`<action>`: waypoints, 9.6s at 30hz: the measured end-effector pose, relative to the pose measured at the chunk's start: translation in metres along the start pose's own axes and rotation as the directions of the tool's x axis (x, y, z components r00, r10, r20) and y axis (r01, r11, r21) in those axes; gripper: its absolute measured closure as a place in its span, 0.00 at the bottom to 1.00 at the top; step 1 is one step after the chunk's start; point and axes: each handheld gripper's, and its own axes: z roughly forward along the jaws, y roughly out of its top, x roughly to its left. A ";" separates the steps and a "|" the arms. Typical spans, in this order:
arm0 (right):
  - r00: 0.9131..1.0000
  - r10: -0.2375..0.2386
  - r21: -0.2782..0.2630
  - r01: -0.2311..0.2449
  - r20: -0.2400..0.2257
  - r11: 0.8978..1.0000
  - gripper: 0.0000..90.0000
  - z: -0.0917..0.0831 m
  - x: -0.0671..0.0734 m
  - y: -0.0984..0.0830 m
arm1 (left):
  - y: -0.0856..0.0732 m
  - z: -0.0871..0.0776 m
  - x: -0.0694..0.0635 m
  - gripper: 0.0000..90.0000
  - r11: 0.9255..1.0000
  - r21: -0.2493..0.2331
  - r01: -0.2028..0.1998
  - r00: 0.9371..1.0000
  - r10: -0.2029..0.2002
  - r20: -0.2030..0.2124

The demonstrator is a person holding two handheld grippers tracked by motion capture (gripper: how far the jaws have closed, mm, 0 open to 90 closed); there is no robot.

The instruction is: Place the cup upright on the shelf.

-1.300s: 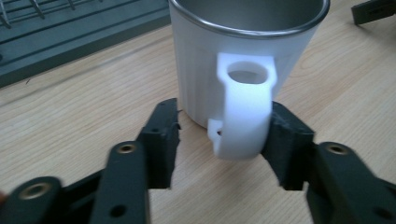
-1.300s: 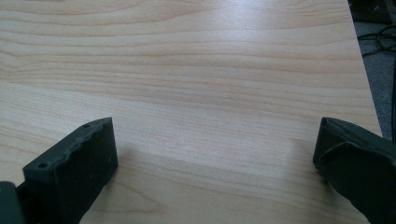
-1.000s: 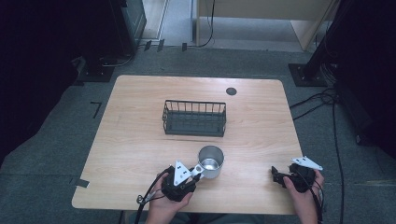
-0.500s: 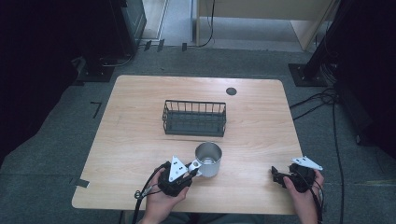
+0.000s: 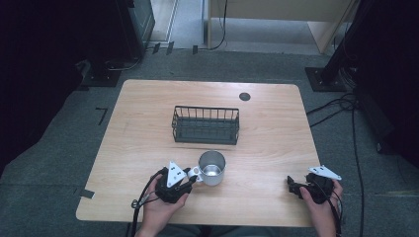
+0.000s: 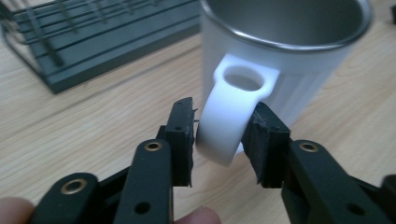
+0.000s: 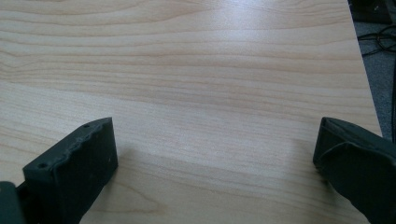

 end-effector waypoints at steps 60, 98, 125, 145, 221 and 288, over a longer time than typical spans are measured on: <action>1.000 0.000 0.000 0.000 0.000 1.000 0.00 0.000 0.000 0.000 | 0.000 0.020 0.018 0.47 0.987 -0.066 -0.145 0.954 0.157 0.254; 1.000 0.001 0.001 -0.001 0.000 1.000 0.00 0.000 0.000 0.000 | 0.018 0.009 0.020 0.81 0.954 -0.175 -0.245 0.933 0.281 0.226; 1.000 0.004 0.000 -0.004 0.000 1.000 0.00 0.000 0.000 0.000 | 0.091 -0.001 0.083 0.81 0.925 -0.307 -0.226 0.939 0.291 0.184; 1.000 0.004 0.001 -0.004 0.000 1.000 0.00 0.000 0.000 0.000 | 0.126 0.022 0.120 0.81 0.917 -0.327 -0.230 0.951 0.282 0.123; 1.000 0.004 0.000 -0.004 0.000 1.000 0.00 0.000 0.000 0.000 | 0.094 0.060 0.149 0.35 0.982 -0.184 -0.036 0.999 0.037 -0.001; 1.000 0.001 0.000 -0.001 0.000 1.000 0.00 0.000 0.000 0.000 | -0.009 -0.043 0.147 0.00 0.966 -0.176 0.188 0.976 -0.204 -0.081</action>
